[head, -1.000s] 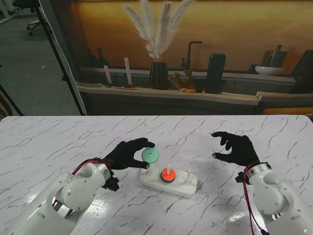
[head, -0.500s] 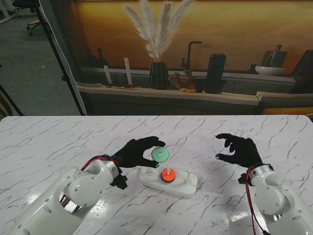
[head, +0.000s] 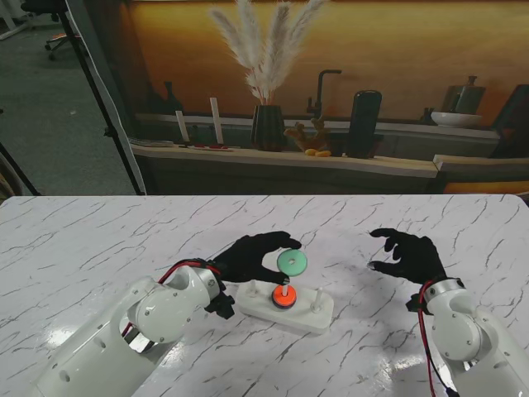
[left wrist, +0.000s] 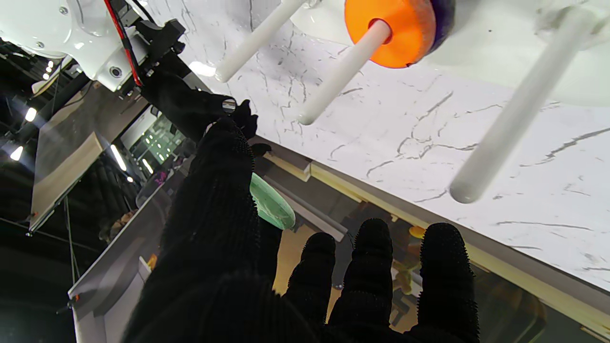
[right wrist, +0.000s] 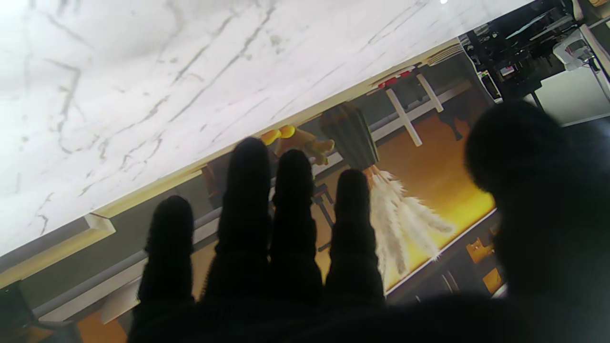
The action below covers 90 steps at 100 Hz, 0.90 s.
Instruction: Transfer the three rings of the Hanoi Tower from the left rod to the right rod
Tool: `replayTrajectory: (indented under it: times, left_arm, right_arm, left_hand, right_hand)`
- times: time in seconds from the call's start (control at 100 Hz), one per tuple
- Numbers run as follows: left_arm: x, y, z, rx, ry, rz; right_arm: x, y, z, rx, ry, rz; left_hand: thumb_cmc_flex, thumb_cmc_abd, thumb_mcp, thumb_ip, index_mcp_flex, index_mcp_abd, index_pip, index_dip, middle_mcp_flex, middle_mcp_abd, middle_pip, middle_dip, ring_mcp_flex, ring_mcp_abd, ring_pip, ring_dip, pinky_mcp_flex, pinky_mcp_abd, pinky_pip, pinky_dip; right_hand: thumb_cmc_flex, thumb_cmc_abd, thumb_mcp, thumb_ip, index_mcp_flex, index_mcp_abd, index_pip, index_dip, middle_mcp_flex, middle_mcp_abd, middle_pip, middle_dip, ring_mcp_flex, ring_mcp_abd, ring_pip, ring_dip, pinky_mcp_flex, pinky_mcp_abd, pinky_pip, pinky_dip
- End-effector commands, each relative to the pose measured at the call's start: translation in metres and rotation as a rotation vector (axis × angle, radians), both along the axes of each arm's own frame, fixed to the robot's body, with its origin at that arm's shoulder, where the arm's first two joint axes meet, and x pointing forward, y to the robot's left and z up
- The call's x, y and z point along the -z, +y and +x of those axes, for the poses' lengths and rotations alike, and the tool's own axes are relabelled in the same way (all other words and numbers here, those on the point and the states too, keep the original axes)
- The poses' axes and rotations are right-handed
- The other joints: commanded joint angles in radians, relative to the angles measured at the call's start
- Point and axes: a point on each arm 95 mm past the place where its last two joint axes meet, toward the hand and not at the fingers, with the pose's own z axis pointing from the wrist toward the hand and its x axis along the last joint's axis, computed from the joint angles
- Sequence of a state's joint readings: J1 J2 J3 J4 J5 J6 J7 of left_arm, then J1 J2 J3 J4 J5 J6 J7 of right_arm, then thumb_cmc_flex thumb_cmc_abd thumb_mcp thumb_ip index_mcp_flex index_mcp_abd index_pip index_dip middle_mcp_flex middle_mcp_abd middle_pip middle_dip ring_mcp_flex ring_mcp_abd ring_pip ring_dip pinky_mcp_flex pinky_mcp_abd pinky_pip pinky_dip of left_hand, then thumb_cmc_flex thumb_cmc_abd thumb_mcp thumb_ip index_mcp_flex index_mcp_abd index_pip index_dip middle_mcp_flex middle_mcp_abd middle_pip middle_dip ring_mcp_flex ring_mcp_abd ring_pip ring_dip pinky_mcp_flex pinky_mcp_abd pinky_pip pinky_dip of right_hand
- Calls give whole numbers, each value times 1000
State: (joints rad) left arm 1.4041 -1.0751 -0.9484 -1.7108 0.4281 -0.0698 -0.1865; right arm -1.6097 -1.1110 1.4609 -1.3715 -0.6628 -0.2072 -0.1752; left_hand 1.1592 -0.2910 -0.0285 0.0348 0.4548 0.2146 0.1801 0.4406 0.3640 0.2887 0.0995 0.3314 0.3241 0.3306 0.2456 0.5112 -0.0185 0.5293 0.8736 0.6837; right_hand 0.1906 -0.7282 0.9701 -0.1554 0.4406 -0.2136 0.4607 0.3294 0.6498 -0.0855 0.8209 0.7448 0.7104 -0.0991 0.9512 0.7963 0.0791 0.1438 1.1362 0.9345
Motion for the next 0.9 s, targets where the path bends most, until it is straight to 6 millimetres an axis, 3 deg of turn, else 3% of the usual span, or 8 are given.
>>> replayTrajectory:
  times: [0.0, 0.43, 0.89]
  left_arm:
    - [-1, -9, -3, 37, 7, -13]
    - [5, -34, -5, 104, 48, -30]
    - [14, -42, -4, 125, 75, -16]
  right_arm:
    - [7, 1, -2, 3, 19, 4]
    - [14, -4, -1, 20, 45, 5]
    - [14, -7, -3, 32, 50, 7]
  left_hand:
    - [48, 95, 28, 0, 68, -37, 58, 24, -1, -20, -1, 6, 24, -20, -6, -4, -16, 32, -10, -14]
    - [45, 96, 28, -1, 66, -37, 55, 23, -3, -19, -4, 6, 19, -23, -13, -8, -19, 33, -20, -18]
    - [45, 93, 29, -1, 67, -36, 55, 24, -3, -21, -4, 6, 18, -24, -13, -7, -20, 31, -22, -18]
  right_hand:
    - [16, 1, 6, 38, 2, -14, 10, 21, 20, -16, 17, 15, 18, -8, 31, 16, -3, 208, 19, -7]
    - [20, 2, 6, 39, 2, -16, 13, 20, 19, -17, 19, 15, 18, -8, 32, 15, -4, 208, 19, -8]
    - [23, 2, 8, 39, 2, -17, 16, 19, 20, -18, 21, 14, 18, -8, 34, 15, -4, 206, 20, -8]
